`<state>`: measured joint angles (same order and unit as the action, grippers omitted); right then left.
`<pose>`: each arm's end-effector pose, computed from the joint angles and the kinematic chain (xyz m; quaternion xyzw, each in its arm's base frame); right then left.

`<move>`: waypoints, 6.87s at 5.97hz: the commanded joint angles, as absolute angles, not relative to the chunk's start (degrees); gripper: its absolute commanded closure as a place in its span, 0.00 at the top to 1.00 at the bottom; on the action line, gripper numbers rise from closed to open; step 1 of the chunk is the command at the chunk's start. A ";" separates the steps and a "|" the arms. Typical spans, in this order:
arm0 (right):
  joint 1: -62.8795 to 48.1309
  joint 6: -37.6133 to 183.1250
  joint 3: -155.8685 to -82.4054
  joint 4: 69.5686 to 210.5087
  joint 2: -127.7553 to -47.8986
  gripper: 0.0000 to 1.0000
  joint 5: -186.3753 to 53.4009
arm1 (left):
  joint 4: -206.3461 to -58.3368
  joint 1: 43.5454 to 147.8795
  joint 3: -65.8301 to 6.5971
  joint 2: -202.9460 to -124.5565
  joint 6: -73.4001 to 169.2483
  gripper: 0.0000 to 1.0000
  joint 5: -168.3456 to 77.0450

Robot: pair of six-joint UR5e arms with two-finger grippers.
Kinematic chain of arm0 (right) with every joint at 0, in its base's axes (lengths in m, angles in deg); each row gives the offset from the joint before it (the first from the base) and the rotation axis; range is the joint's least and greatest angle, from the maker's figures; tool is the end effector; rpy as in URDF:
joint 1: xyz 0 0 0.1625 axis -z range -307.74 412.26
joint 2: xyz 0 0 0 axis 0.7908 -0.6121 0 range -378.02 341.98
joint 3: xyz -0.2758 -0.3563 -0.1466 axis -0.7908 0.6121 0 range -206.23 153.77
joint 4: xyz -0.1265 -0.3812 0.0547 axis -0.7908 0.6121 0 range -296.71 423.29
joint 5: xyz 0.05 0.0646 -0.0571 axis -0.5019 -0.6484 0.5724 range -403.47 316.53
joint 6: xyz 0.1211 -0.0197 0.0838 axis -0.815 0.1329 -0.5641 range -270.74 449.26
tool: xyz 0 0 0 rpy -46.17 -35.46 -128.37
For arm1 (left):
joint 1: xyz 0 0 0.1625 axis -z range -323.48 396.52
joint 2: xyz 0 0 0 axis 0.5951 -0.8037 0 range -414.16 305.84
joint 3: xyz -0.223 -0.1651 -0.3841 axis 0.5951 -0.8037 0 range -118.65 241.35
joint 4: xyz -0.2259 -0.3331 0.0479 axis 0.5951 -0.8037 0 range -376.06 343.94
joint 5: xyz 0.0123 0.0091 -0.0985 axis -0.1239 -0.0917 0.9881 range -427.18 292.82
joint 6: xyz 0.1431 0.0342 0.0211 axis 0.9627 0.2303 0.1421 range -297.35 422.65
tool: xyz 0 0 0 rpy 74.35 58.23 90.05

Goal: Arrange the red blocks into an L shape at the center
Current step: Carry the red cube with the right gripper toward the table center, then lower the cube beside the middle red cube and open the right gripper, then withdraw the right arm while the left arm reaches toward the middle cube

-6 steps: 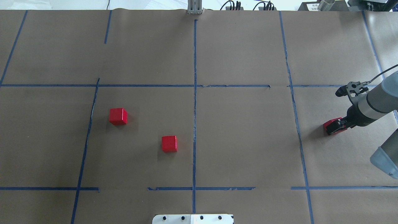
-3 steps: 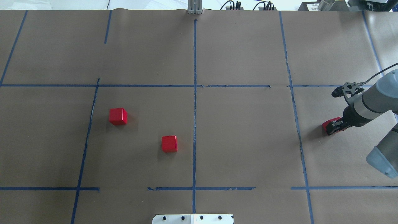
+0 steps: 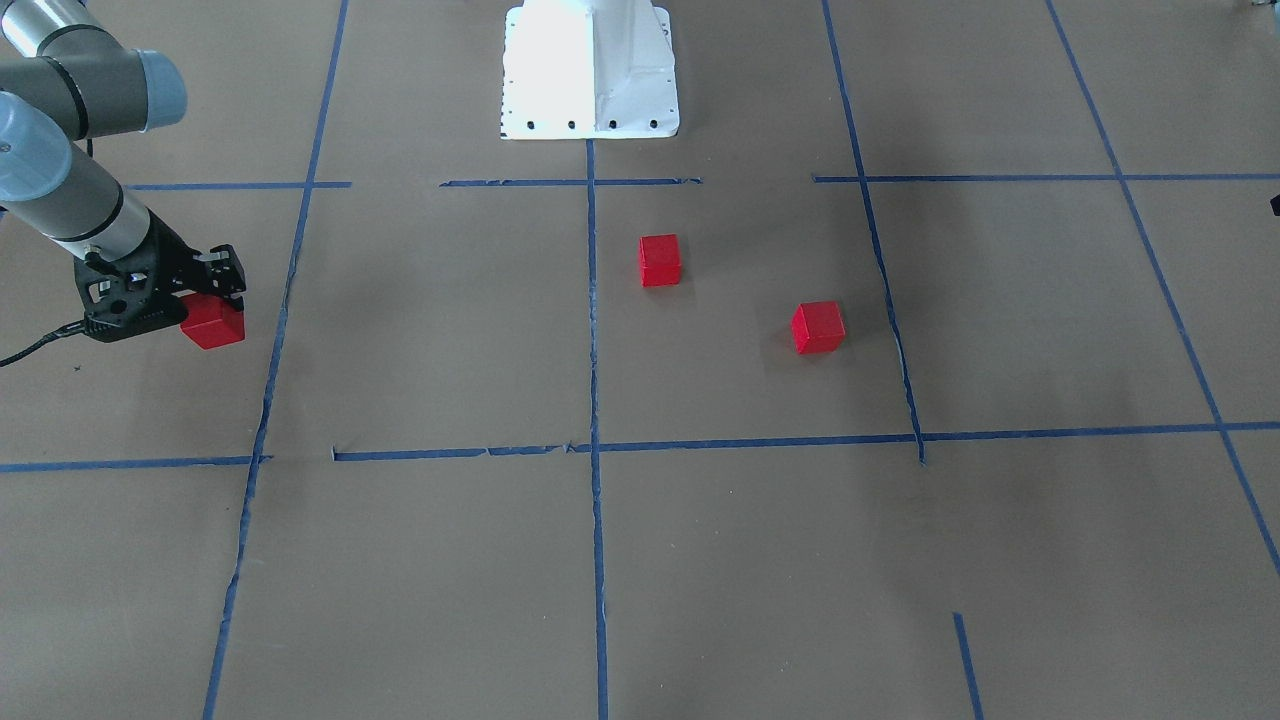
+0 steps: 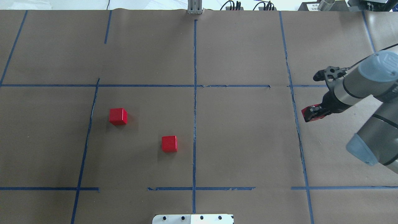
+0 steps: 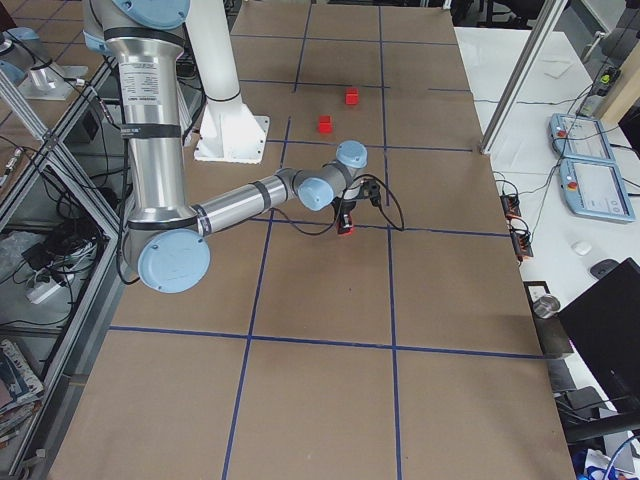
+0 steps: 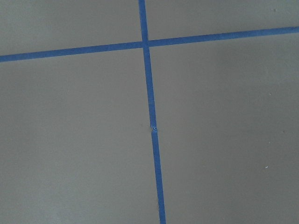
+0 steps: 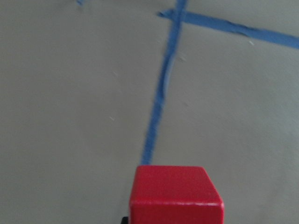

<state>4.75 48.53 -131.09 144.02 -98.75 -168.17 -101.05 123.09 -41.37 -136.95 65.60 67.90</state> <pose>-0.3533 -0.4578 0.5208 0.0154 -0.3958 -0.0998 0.9128 -0.0027 -0.4231 0.6999 0.0025 0.3834 0.0530 0.9221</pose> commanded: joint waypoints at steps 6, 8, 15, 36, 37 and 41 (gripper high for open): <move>23.50 22.30 -108.26 156.10 -58.39 0.23 -157.02 | -101.05 123.09 -41.30 -136.95 65.64 1.00 67.90; 25.10 21.49 -106.66 156.02 -57.66 0.27 -155.09 | -101.05 123.09 -41.39 -136.95 65.56 1.00 67.90; 25.62 21.67 -105.42 155.84 -57.22 0.46 -155.09 | -100.96 123.09 -41.30 -136.86 65.64 1.00 67.90; -32.16 104.15 -122.55 159.45 -104.45 1.00 -175.03 | -108.17 88.50 -57.92 -155.02 16.17 1.00 65.01; -34.99 105.24 -122.64 159.01 -109.20 1.00 -174.86 | -108.17 84.46 -57.83 -157.32 9.81 1.00 63.18; -36.25 103.67 -124.14 158.83 -112.68 1.00 -174.77 | -107.20 66.68 -48.89 -170.68 -15.36 1.00 45.41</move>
<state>-36.20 103.76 -124.04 158.83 -112.60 -174.75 -107.26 69.03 -51.75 -167.99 -11.34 46.88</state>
